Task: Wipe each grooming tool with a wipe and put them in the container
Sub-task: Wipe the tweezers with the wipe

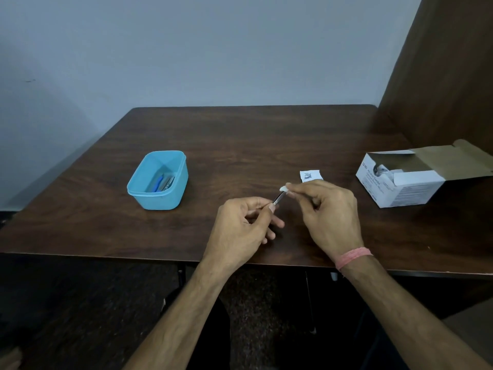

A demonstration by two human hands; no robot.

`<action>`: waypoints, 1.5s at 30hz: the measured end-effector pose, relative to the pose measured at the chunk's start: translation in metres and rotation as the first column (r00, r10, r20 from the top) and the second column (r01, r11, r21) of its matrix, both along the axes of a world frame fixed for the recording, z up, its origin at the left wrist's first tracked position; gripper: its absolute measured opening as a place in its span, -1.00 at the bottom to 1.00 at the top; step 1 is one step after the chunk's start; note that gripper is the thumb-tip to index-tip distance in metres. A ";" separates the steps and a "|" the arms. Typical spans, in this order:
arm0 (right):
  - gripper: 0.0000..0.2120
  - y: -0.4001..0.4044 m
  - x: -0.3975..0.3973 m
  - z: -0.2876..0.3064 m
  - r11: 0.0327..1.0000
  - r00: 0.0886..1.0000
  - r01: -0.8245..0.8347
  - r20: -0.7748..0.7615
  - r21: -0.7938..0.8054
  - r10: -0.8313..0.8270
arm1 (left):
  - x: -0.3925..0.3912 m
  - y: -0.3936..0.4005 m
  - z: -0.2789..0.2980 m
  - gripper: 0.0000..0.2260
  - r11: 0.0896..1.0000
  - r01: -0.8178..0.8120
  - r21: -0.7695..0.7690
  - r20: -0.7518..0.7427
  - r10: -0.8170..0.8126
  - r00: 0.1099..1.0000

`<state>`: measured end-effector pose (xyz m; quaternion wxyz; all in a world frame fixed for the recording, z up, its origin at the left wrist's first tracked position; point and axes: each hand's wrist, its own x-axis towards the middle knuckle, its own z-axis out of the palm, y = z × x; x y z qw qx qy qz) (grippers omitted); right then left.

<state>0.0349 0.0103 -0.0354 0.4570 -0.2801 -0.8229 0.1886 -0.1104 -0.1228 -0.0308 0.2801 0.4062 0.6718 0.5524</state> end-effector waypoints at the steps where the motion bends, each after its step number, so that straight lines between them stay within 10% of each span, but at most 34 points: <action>1: -0.82 -0.002 0.001 -0.001 1.000 0.999 -0.030 0.016 -0.006 0.030 | 0.000 0.000 0.000 -0.84 1.000 -0.002 -0.004 0.003 0.002 1.000; 28: -0.78 -0.003 0.001 0.001 0.993 0.997 -0.079 0.018 -0.085 0.081 | 0.003 -0.003 0.001 -0.82 1.000 -0.012 0.002 0.010 0.012 1.000; 45: -0.89 0.003 0.002 0.005 0.879 0.975 -0.220 -0.102 -0.423 0.195 | 0.004 0.000 0.002 -0.80 1.000 0.012 -0.017 -0.063 -0.013 0.998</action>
